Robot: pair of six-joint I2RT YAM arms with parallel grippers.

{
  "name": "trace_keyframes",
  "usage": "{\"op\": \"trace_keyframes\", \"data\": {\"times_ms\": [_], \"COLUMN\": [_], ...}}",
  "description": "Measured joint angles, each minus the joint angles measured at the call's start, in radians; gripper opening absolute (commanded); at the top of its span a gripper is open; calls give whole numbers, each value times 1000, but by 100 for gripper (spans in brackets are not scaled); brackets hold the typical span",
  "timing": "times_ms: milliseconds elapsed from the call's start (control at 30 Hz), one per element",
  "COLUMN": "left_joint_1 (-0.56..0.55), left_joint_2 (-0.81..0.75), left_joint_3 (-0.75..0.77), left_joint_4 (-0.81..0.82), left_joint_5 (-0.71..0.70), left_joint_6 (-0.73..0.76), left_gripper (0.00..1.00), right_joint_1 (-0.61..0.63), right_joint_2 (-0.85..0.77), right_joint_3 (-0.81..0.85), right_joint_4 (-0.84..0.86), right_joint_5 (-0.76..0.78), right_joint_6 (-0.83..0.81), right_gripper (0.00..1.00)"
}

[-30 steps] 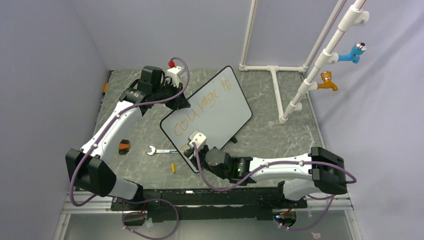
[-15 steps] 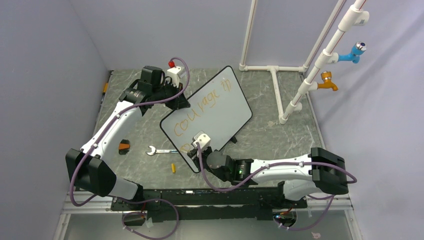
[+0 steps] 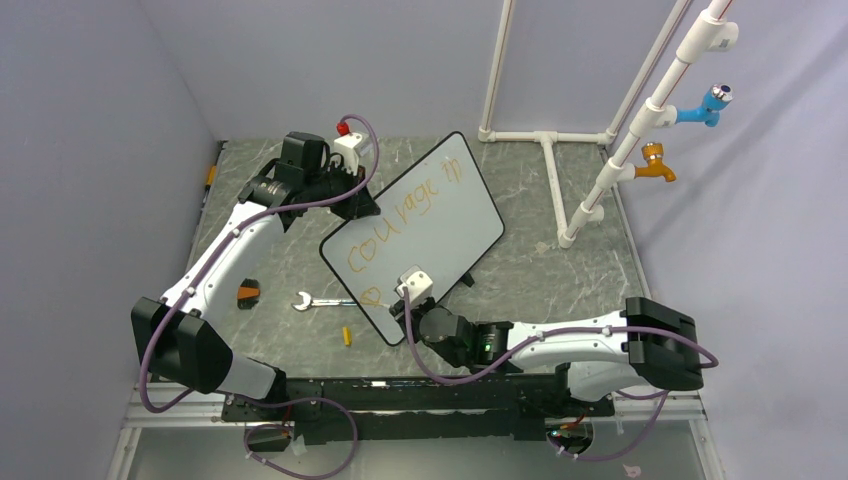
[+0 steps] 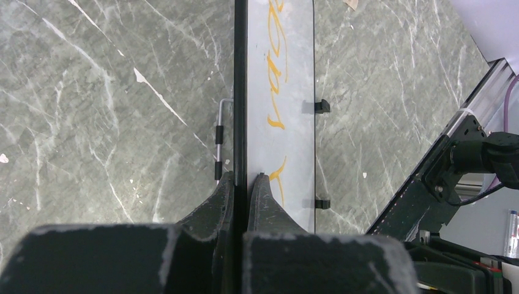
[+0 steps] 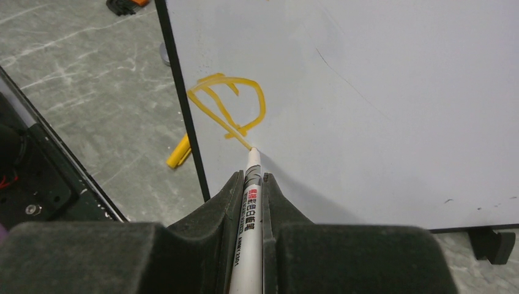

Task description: Write a sentence on the whiteboard

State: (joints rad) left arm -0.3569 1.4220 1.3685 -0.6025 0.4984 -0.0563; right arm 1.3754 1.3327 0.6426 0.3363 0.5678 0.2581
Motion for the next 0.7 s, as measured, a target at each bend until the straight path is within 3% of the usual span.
{"op": "trace_keyframes", "data": {"times_ms": [700], "left_joint_1": [0], "left_joint_2": [0], "left_joint_3": [0], "left_joint_4": [0], "left_joint_5": [-2], "left_joint_6": [-8], "left_gripper": [0], "right_joint_1": [-75], "right_joint_2": [-10], "right_joint_3": [85], "right_joint_4": [-116], "right_joint_5": [52], "right_joint_6": [-119], "right_gripper": [0]}}
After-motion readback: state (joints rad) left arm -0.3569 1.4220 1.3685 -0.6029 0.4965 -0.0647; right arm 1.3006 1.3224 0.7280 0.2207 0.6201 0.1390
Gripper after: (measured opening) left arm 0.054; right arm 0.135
